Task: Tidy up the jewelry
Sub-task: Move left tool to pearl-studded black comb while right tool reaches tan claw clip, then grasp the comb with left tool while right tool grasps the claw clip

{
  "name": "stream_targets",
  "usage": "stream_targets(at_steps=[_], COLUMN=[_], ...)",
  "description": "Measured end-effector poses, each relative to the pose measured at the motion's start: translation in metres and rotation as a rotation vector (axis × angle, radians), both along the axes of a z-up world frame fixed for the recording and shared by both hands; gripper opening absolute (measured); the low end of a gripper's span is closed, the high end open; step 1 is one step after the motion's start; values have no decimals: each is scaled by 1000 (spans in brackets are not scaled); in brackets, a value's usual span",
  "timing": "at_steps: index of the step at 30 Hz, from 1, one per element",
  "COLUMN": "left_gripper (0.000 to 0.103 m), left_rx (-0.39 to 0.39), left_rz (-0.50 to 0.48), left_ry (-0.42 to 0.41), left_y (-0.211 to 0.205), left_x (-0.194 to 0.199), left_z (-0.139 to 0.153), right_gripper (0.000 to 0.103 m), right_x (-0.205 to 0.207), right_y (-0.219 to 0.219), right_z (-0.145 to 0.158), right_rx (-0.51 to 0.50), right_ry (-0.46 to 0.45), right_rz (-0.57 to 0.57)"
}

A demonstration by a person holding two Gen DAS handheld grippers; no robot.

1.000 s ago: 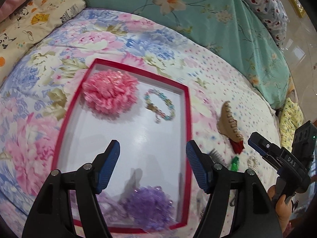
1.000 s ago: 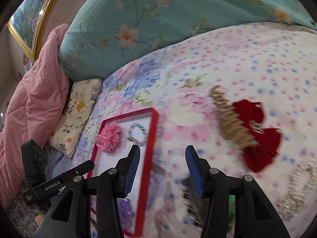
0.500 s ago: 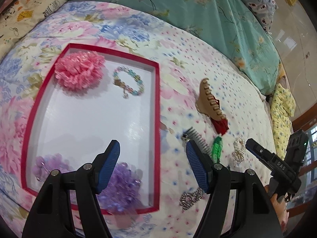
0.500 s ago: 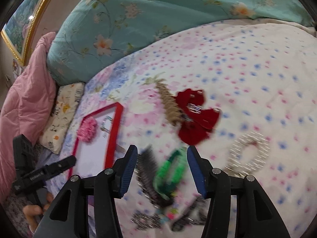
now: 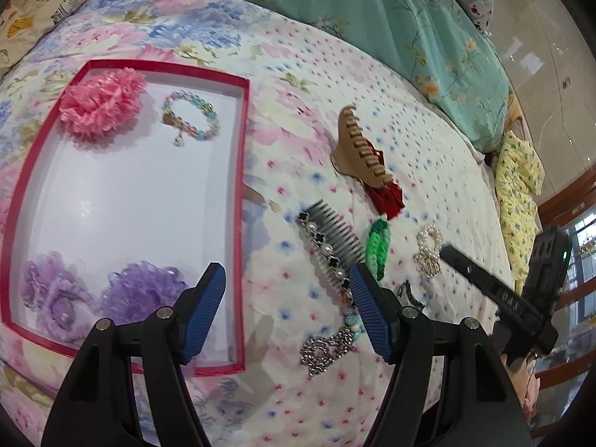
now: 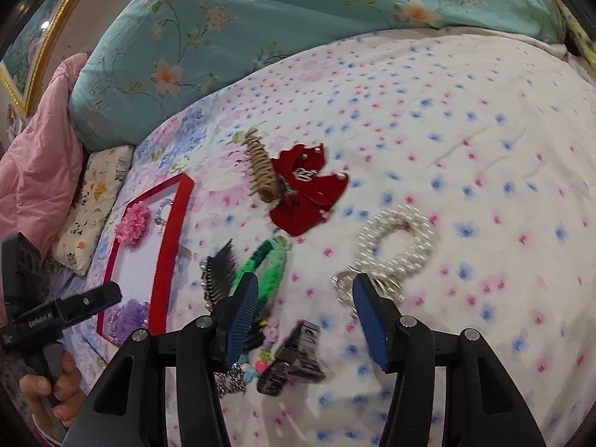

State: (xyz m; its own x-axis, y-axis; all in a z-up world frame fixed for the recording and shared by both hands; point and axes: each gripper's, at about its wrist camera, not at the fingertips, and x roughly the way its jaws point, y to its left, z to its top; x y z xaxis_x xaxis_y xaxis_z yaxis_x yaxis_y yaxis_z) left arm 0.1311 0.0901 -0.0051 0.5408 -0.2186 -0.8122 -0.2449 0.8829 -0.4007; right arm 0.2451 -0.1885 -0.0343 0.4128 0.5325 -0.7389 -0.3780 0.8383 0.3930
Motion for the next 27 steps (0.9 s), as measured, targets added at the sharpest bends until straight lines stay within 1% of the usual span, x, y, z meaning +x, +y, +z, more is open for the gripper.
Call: stream_targets(at_steps=[5, 7, 10, 15, 17, 20, 22, 24, 25, 27], left_gripper=[69, 69, 69, 69, 69, 69, 69, 69, 69, 69], left_rx=[-16, -21, -39, -59, -66, -78, -90, -103, -105, -97], left_rz=[-24, -33, -45, -61, -63, -68, -75, -78, -83, -89], left_ry=[17, 26, 41, 68, 80, 82, 88, 91, 88, 86], left_y=[-16, -22, -31, -42, -45, -48, -51, -54, -56, -60], left_x=[3, 4, 8, 17, 23, 30, 36, 42, 45, 51], left_z=[-7, -10, -17, -30, -37, -44, -48, -50, -50, -51], right_gripper=[55, 55, 55, 55, 55, 53, 43, 30, 28, 28], right_x=[15, 27, 47, 82, 92, 102, 106, 110, 112, 113], right_y=[27, 41, 59, 85, 97, 111, 119, 121, 120, 113], right_z=[8, 10, 9, -4, -11, -23, -31, -36, -38, -38], right_rx=[-10, -18, -29, -43, -71, -82, -128, -139, -137, -108], right_ry=[-50, -77, -94, -64, -58, -20, -17, -8, -4, 5], right_rz=[61, 95, 135, 187, 209, 251, 262, 260, 251, 239])
